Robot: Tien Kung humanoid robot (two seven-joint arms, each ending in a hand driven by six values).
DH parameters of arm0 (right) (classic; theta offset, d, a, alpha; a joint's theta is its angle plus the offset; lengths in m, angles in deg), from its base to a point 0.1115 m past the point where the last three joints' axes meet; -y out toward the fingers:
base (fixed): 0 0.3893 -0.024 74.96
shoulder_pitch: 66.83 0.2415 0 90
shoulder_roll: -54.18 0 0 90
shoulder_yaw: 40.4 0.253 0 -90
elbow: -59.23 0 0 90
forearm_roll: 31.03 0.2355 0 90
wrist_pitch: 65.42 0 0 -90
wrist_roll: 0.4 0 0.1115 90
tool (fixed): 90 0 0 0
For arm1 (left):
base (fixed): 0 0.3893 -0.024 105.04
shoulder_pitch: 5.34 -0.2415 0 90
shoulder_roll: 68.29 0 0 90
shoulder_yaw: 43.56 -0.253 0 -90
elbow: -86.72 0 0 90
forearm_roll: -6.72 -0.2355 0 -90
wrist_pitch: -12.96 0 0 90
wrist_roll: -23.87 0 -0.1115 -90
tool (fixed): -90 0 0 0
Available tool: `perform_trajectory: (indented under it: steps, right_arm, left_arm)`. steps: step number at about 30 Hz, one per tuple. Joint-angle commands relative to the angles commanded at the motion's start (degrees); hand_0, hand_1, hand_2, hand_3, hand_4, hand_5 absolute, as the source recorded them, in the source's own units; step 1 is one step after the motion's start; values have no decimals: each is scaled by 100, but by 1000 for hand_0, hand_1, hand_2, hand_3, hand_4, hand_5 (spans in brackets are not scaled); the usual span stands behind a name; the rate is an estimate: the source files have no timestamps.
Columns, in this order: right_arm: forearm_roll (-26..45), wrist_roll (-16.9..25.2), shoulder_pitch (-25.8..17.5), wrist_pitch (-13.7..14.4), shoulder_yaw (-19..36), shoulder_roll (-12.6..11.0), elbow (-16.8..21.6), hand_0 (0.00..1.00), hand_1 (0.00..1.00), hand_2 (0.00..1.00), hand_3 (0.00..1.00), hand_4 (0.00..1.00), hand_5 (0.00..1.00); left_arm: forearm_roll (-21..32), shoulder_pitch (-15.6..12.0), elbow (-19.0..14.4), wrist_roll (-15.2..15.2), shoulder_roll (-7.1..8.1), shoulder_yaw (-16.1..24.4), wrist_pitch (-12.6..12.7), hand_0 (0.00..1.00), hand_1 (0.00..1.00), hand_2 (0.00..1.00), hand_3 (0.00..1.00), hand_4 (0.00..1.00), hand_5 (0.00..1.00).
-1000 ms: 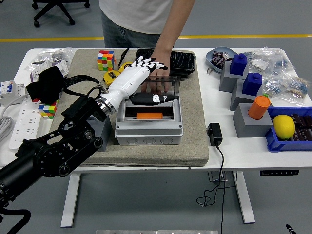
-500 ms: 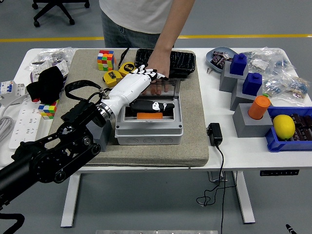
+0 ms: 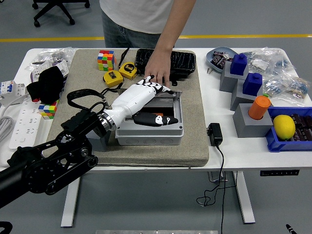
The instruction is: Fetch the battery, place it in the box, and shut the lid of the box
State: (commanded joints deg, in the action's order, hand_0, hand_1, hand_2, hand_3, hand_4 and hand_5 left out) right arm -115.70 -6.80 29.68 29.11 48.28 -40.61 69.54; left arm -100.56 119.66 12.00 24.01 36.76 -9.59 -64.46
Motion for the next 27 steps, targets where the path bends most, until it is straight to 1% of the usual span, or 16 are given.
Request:
perform_trajectory:
  steps: [2,6,13,18,23,24,25,27]
  right_arm:
    - [-3,0,-2,2,8,0,0,839,785,765,772,998,998]
    - [-15,-2,-16,0,18,7,0,839,785,765,772,998,998]
    - [-31,5,-21,-4,27,13,0,839,784,764,773,998,998]
    - [-36,0,-24,-5,27,12,0,839,784,764,773,998,998]
    - [-30,-3,-22,-4,24,10,0,838,783,764,773,998,998]
    - [-28,-2,-22,-3,22,10,0,838,783,764,773,998,998]
    - [-23,0,-21,-4,18,9,0,839,783,763,773,998,998]
    - [-25,-1,-21,-3,24,10,0,839,783,763,773,998,998]
  left_arm:
    - [-11,-56,-133,11,54,-68,-7,998,856,783,774,998,873]
    - [-101,-167,-357,33,97,-118,10,998,856,783,774,998,873]
    - [-83,-272,-423,80,183,-337,-70,986,846,777,768,998,873]
    - [-62,-330,-439,79,201,-384,-93,986,846,777,768,998,873]
    - [-117,-357,-494,28,177,-258,-47,988,842,776,767,998,873]
    - [-133,-366,-513,13,168,-203,-34,988,842,776,767,998,873]
    - [-145,-378,-534,-6,158,-139,-17,958,836,772,760,998,866]
    - [-133,-424,-572,-50,131,13,2,958,836,772,760,998,866]
